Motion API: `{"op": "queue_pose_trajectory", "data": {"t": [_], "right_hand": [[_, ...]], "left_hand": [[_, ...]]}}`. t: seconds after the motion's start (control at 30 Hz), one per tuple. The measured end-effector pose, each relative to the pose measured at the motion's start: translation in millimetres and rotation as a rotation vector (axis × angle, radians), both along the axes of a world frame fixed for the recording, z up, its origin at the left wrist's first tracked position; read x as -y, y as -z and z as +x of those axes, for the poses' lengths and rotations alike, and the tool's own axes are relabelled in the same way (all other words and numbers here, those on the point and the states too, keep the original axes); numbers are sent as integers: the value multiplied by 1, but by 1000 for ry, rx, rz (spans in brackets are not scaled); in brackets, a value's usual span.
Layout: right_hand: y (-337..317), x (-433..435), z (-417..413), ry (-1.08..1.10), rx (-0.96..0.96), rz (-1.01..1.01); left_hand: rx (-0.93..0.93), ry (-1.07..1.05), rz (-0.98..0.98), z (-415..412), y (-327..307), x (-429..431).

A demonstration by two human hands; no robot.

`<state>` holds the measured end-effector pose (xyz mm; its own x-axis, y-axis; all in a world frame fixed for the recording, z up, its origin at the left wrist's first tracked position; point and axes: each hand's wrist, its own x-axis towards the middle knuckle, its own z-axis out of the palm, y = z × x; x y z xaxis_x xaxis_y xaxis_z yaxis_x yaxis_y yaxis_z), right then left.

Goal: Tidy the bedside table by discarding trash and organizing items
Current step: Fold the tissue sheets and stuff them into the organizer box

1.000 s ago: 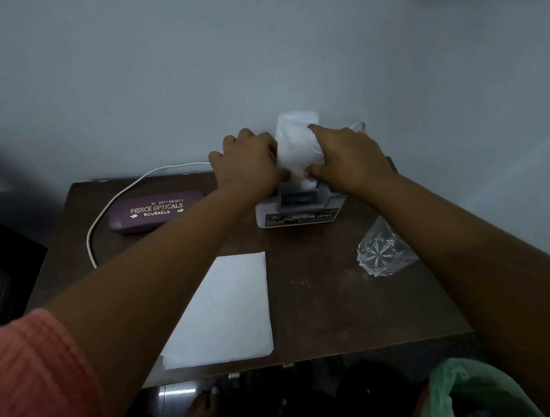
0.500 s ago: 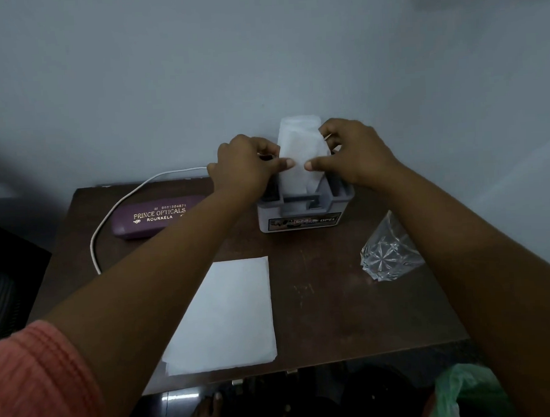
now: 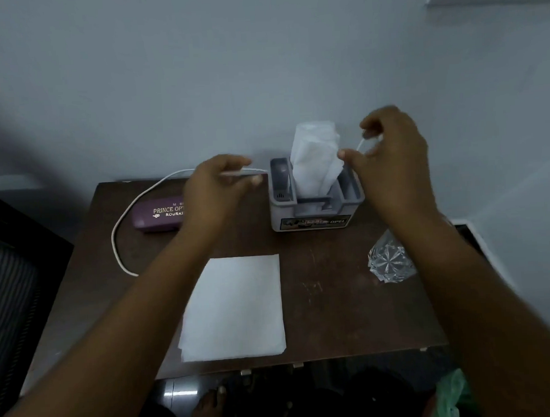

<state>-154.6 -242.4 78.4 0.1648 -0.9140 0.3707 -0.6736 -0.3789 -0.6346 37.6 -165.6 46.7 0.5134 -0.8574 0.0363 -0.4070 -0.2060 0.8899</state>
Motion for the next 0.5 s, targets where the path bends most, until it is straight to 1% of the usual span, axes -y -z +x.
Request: {"op": "queue_pose_trajectory", "data": {"t": [0.03, 0.07, 0.1, 0.13, 0.17, 0.23, 0.3, 0.37, 0.43, 0.5], "right_hand": [[1, -21, -1, 43, 75, 20], [7, -44, -1, 67, 130, 110], [19, -67, 0, 67, 163, 253], [33, -91, 4, 51, 171, 414], [50, -113, 8, 36, 154, 544], [82, -148, 18, 63, 86, 665], [102, -170, 30, 143, 13, 665], [108, -179, 39, 177, -80, 605], [106, -180, 46, 156, -141, 576], [103, -180, 50, 137, -159, 583]], "left_hand": [[-9, -46, 37, 8, 3, -28], [23, -95, 118, 16, 10, -57], [71, -141, 230, 22, 19, -87], [103, -180, 342, 27, 30, -113], [87, -221, 425, 30, 41, -135], [-29, -286, 477, 28, 58, -160], [-141, -298, 438, 21, 67, -168], [-206, -264, 430, 11, 68, -162], [-229, -230, 459, 5, 65, -152], [-223, -203, 503, 2, 64, -143]]}}
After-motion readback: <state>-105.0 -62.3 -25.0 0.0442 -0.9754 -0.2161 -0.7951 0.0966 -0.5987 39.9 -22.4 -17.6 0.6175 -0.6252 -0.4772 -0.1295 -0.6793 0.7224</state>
